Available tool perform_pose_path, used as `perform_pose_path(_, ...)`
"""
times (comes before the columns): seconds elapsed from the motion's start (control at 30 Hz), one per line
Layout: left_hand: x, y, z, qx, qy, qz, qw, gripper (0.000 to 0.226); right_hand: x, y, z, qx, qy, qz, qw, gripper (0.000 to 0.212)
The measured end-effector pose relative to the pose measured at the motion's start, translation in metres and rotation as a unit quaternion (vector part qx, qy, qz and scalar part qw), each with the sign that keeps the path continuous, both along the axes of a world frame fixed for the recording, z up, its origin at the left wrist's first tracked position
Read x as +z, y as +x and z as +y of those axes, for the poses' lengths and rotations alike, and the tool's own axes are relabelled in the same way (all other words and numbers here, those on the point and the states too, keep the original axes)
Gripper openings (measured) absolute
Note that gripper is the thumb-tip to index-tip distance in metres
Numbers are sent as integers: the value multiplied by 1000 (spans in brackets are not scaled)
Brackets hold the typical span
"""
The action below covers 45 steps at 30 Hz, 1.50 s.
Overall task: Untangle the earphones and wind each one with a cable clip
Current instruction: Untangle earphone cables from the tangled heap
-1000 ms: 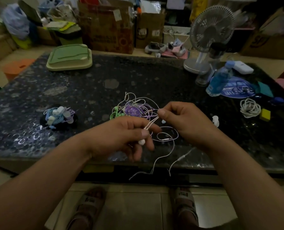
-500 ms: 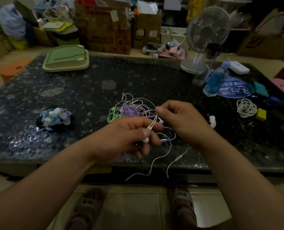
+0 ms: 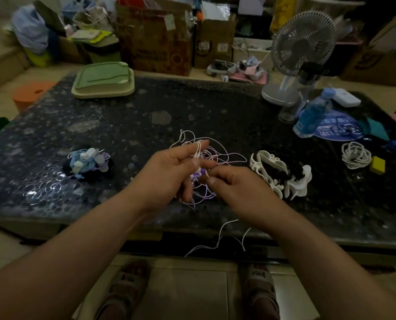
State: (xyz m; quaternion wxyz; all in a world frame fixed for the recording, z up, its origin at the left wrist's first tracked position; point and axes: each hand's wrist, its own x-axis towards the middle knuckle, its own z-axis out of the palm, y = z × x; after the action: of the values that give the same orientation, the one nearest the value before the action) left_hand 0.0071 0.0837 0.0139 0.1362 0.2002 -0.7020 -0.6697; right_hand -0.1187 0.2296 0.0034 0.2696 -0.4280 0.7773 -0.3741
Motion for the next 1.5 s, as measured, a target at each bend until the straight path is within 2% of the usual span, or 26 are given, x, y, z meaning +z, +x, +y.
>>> perform_pose_path(0.07,-2,0,2,10,-25,-11,1000,44,0,3,-2,15,27,31,999,21)
perform_pose_path(0.17,-1,-1,3,16,-15,-10,1000,47,-3,4,-5,27,62,66,995,21)
perform_pose_path(0.37,3,2,5,-17,-14,-6,1000,59,-3,-4,-3,-46,32,23,998,26)
perform_pose_path(0.5,2,2,3,14,-24,-5,1000,57,-2,6,-3,6,60,34,998,25)
perform_pose_path(0.6,0,1,3,20,-35,-10,999,55,-2,13,-5,30,58,78,995,25)
perform_pose_path(0.73,-5,4,1,-3,-175,-69,982,53,7,8,1,-11,12,121,993,26)
perform_pose_path(0.83,-5,7,0,-116,-239,-139,954,46,18,-4,8,-19,-9,118,993,18)
perform_pose_path(0.93,-1,11,1,-214,-202,-179,939,42,25,-16,12,-18,-26,98,995,11)
perform_pose_path(1.03,2,14,4,-258,-157,-165,939,32,30,-27,16,-44,-63,16,997,10)
perform_pose_path(1.2,6,15,12,-249,-104,-120,955,42,32,-30,21,-24,-93,-55,994,11)
perform_pose_path(1.33,7,14,8,-202,-62,-99,972,46,30,-26,23,6,-93,-49,994,13)
perform_pose_path(1.5,7,12,11,-215,-92,-119,965,44,27,-28,21,2,-92,-51,994,13)
